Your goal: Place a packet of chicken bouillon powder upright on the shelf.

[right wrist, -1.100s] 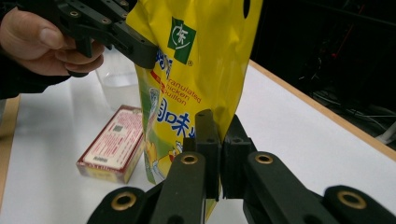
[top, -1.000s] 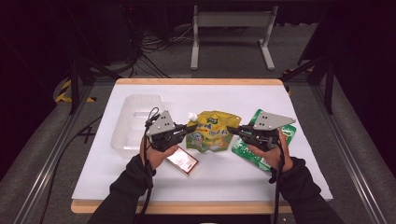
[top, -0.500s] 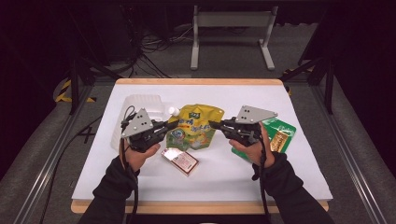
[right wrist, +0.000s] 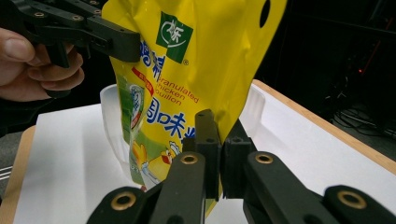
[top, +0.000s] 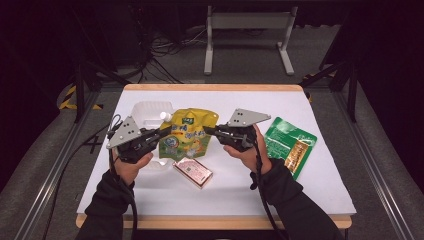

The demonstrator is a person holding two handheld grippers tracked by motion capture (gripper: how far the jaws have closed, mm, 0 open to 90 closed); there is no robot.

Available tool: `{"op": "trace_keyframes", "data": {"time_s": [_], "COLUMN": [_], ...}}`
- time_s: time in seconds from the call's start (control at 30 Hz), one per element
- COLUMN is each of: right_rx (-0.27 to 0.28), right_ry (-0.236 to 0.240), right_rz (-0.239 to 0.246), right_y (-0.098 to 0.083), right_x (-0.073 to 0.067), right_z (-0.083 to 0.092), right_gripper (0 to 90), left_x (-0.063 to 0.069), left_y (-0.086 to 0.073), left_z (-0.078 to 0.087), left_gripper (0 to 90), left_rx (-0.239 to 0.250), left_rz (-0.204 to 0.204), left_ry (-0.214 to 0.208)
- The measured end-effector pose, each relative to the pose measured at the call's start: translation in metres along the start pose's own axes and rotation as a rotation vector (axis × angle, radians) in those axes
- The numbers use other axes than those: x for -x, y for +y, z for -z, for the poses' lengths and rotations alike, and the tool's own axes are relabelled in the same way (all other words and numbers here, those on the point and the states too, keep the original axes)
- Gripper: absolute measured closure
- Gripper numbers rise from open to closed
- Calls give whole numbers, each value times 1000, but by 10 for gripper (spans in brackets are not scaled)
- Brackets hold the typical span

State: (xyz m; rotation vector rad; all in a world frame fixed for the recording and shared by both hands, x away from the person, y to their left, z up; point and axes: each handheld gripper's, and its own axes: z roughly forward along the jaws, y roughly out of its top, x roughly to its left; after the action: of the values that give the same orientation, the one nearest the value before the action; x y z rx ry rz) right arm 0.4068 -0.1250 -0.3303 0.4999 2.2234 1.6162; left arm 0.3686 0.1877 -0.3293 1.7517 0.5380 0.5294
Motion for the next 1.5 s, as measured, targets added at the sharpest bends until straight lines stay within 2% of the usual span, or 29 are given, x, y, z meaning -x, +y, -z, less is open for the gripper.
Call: {"op": "trace_keyframes", "data": {"time_s": [0.1, 0.23, 0.27, 0.37, 0.47, 0.53, 0.67, 0.77, 0.97, 1.07, 1.27, 1.37, 1.5], "right_rx": [4, 8, 12, 3, -1, 6, 13, 17, 17, 22, 21, 18, 4], "right_ry": [11, 23, 34, 47, 65, 83, 92, 87, 86, 94, 104, 102, 96], "right_rz": [1, -10, -17, -34, -52, -66, -51, -34, -31, -35, -38, -39, -30], "right_y": [3, 5, 7, 7, 4, 2, 3, 6, 11, 16, 21, 23, 28], "right_x": [-2, -5, -6, -7, -5, -3, -6, -9, -14, -18, -25, -28, -34], "right_z": [-9, -19, -24, -33, -37, -38, -41, -46, -55, -64, -73, -76, -85], "right_gripper": [881, 871, 858, 800, 805, 844, 896, 900, 900, 900, 900, 900, 900], "left_x": [-6, -14, -17, -19, -22, -24, -28, -30, -38, -43, -48, -51, -55], "left_y": [-3, -7, -9, -12, -16, -19, -21, -22, -25, -27, -31, -33, -38], "left_z": [6, 15, 18, 24, 29, 31, 35, 37, 46, 52, 62, 65, 70], "left_gripper": [894, 895, 895, 896, 896, 896, 895, 894, 892, 891, 890, 888, 887], "left_rx": [6, 16, 19, 18, 18, 28, 41, 45, 48, 58, 58, 50, 63], "left_rz": [10, 22, 29, 16, 14, 23, 32, 35, 40, 56, 77, 82, 106], "left_ry": [23, 31, 32, 40, 53, 56, 70, 89, 118, 137, 147, 158, 174]}}
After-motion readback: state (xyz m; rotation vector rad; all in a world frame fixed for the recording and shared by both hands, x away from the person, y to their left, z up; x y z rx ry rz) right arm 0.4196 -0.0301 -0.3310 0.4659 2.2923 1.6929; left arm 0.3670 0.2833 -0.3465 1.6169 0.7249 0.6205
